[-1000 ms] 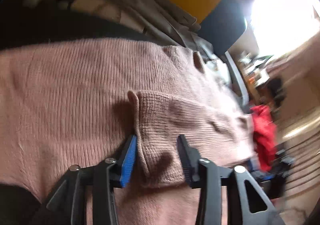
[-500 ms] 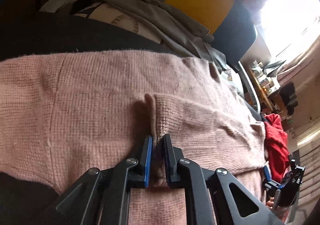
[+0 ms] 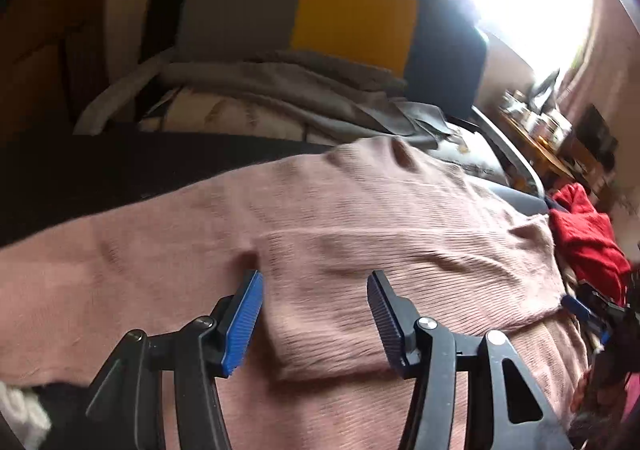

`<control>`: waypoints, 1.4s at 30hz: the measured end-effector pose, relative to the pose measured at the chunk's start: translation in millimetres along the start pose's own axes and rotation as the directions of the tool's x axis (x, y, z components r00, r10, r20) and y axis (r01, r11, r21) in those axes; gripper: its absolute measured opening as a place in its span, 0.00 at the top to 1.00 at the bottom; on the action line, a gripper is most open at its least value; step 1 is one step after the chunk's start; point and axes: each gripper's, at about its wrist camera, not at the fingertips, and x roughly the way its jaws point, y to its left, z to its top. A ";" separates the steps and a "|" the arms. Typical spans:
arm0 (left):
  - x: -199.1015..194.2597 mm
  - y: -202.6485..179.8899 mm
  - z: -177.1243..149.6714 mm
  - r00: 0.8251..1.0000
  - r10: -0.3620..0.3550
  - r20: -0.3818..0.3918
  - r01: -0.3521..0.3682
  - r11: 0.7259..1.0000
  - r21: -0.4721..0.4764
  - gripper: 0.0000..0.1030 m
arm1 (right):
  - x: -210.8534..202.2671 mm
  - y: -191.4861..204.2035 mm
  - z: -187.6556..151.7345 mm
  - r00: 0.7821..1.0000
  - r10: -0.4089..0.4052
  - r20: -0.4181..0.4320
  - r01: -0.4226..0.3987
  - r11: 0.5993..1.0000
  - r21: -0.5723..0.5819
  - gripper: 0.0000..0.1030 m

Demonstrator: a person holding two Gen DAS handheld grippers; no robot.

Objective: Fold clothes

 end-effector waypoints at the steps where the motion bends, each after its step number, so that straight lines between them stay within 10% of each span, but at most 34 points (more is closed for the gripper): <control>1: 4.5 -4.5 1.6 1.000 -0.009 -0.011 0.009 1.000 0.012 0.47 | 3.5 3.0 4.5 1.000 0.007 -0.013 -0.007 1.000 -0.026 0.00; 13: 37.2 -11.9 -21.8 0.997 0.073 -0.034 -0.069 0.993 0.096 0.47 | 79.3 -14.9 79.2 0.996 -0.003 -0.086 -0.002 0.998 -0.061 0.00; 32: 40.0 -9.6 -27.5 0.998 0.056 0.015 -0.057 0.998 0.035 0.45 | 92.1 -44.0 78.5 1.000 -0.011 -0.019 0.010 0.998 -0.063 0.00; 38: 20.1 -5.9 13.2 0.997 -0.075 0.003 0.075 0.997 0.025 0.45 | 93.9 -21.4 91.1 0.991 -0.081 -0.104 0.065 0.987 -0.147 0.00; 42: 24.5 -8.0 64.1 0.992 -0.123 0.038 0.118 0.988 0.098 0.44 | 101.7 18.4 122.9 0.989 0.045 -0.140 -0.079 0.965 -0.250 0.00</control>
